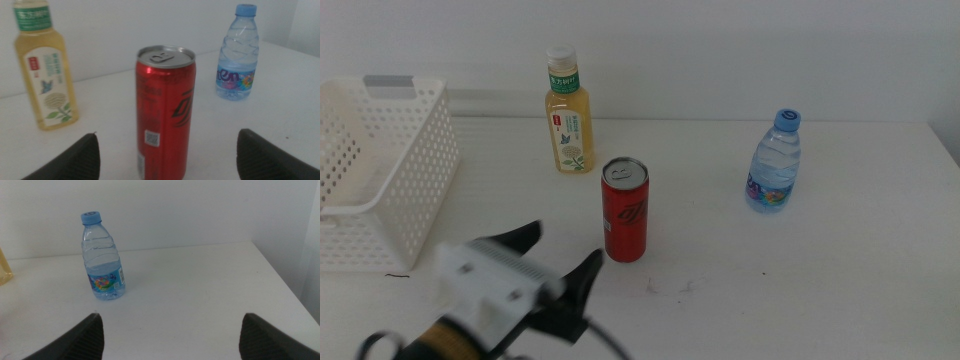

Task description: Use arms to grab the bottles and put them into the dustbin to the left of the table.

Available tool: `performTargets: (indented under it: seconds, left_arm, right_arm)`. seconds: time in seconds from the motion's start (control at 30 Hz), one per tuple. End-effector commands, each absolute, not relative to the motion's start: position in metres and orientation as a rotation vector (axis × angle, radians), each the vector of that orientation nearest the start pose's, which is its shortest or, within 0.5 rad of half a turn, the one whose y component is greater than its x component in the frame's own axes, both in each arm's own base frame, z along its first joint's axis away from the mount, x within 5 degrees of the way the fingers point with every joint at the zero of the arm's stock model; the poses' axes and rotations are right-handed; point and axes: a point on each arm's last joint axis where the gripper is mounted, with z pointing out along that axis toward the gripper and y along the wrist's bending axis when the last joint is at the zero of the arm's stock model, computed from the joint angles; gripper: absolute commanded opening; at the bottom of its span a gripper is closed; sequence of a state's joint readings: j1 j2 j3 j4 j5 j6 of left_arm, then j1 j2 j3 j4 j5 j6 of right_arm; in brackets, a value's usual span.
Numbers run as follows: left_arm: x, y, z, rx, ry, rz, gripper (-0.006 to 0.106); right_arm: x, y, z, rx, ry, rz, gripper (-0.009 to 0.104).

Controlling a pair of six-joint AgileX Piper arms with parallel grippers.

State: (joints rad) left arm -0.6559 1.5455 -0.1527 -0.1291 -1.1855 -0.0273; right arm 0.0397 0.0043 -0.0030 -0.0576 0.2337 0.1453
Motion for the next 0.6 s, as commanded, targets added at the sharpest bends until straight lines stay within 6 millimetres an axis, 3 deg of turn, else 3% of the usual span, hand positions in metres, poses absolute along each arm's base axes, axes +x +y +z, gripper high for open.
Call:
performTargets:
  seconds: [0.0, 0.23, 0.57]
  left_arm:
    - [0.184, -0.129, 0.156, 0.41, 1.685, -0.454, 0.094]
    - [0.219, -0.158, 0.129, 0.4, 1.707, -0.492, 0.094]
    - [0.261, -0.187, 0.107, 0.374, 1.71, -0.461, 0.094]
  right_arm:
    - [0.056, 0.0, 0.192, 0.045, 1.714, 0.06, 0.089]
    - [0.056, 0.0, 0.192, 0.045, 1.714, 0.06, 0.089]
    - [0.056, 0.0, 0.192, 0.045, 1.714, 0.06, 0.089]
